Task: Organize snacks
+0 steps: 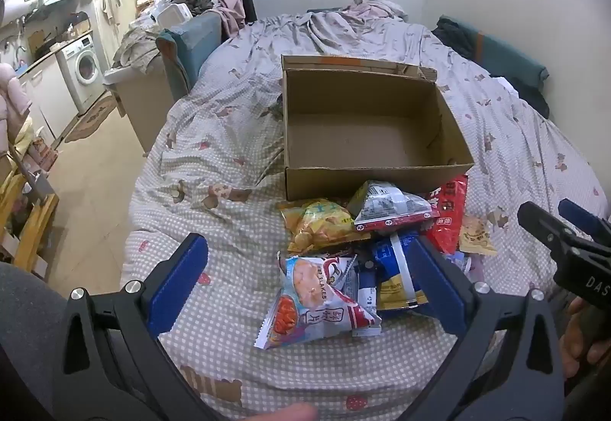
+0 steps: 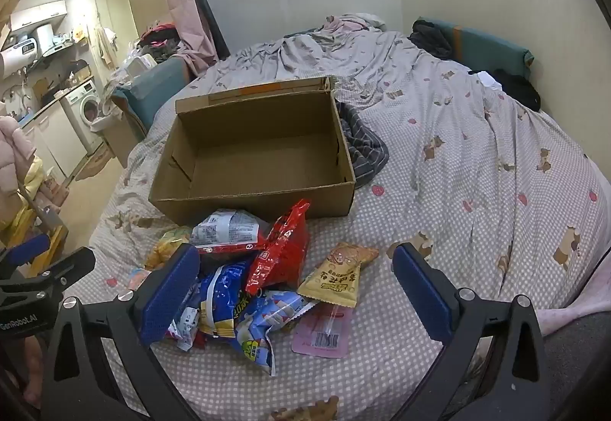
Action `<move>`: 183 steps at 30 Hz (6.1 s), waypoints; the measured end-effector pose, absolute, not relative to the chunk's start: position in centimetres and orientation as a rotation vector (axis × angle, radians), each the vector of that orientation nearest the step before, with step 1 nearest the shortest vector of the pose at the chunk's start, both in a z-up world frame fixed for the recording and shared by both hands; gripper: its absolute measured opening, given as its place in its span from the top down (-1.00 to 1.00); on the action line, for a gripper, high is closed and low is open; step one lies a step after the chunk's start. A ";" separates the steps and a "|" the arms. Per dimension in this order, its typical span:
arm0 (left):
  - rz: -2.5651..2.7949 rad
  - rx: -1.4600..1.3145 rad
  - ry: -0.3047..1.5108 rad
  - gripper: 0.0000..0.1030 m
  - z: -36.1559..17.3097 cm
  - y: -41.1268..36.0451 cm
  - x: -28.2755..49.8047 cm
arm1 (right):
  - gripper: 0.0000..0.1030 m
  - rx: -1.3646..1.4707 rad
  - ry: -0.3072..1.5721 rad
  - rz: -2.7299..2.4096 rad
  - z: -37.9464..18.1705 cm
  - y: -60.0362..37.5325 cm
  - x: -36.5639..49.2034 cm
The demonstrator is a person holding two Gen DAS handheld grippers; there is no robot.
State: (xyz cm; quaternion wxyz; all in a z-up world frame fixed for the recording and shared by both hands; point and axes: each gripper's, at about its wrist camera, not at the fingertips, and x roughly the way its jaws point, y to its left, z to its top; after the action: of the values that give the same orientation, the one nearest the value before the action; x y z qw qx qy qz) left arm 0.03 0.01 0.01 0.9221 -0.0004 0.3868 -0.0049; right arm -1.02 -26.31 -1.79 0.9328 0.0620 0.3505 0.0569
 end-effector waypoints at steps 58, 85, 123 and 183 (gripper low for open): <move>0.005 0.000 0.770 -1.00 0.3 0.5 -0.3 | -1.00 0.146 0.708 0.111 -1.6 -27.0 -1.1; 0.080 -0.067 0.986 -1.00 0.5 5.1 5.5 | -1.00 0.242 0.790 0.126 -0.4 -30.4 1.9; -0.112 -0.152 1.491 0.28 -13.0 0.9 7.0 | 0.50 0.386 1.455 0.034 -16.5 -31.3 12.1; -0.035 0.007 0.950 0.27 -4.1 -2.8 22.8 | 0.53 0.386 1.000 0.320 -7.8 -25.7 20.4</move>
State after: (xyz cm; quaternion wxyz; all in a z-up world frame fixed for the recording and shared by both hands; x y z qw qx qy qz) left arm 22.76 -2.84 -4.12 0.8891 0.0032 0.4574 -0.0170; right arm 20.42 -25.72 -7.85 0.8475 0.1831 0.4745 0.1520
